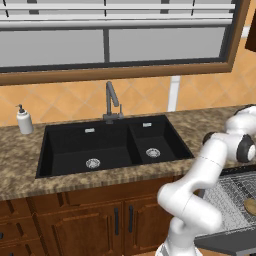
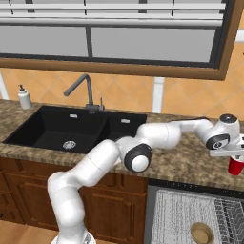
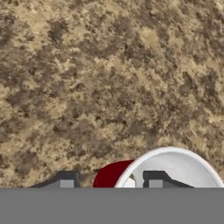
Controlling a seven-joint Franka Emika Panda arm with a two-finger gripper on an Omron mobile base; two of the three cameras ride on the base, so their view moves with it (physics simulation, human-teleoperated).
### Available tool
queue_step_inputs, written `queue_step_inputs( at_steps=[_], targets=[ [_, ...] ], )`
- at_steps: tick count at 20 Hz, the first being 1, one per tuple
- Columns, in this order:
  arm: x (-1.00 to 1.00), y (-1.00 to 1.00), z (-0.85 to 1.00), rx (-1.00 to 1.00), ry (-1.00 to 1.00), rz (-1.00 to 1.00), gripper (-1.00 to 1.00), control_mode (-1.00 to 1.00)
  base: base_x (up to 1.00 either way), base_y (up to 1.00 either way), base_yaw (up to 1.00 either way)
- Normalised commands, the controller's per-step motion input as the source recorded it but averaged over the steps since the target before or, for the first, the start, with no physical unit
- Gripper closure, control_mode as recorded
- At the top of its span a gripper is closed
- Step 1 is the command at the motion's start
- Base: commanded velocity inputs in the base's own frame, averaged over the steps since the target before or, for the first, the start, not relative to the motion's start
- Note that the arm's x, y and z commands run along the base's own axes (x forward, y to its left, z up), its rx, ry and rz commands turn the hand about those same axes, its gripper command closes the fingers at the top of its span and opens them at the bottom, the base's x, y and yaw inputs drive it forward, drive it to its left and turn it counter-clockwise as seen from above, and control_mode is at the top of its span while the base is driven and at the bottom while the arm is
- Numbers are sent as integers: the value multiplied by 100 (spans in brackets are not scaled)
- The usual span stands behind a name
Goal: Pick up the cup and bowl from the counter, place them in the dishwasher, and close the dishwasher door.
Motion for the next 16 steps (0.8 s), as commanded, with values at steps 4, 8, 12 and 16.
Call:
queue_step_inputs(
  at_steps=[4, 8, 12, 16],
  targets=[
    [-4, 0, 0, 0, 0, 0, 100, -100, 0, 0, 0],
    [-20, 0, 0, 0, -1, 0, 100, -100, 0, 0, 0],
    [-59, 1, 0, 0, -11, 3, 100, -100, 0, 0, 0],
    [-99, 10, 0, 0, -24, 7, 100, -100, 0, 0, 0]
  ],
)
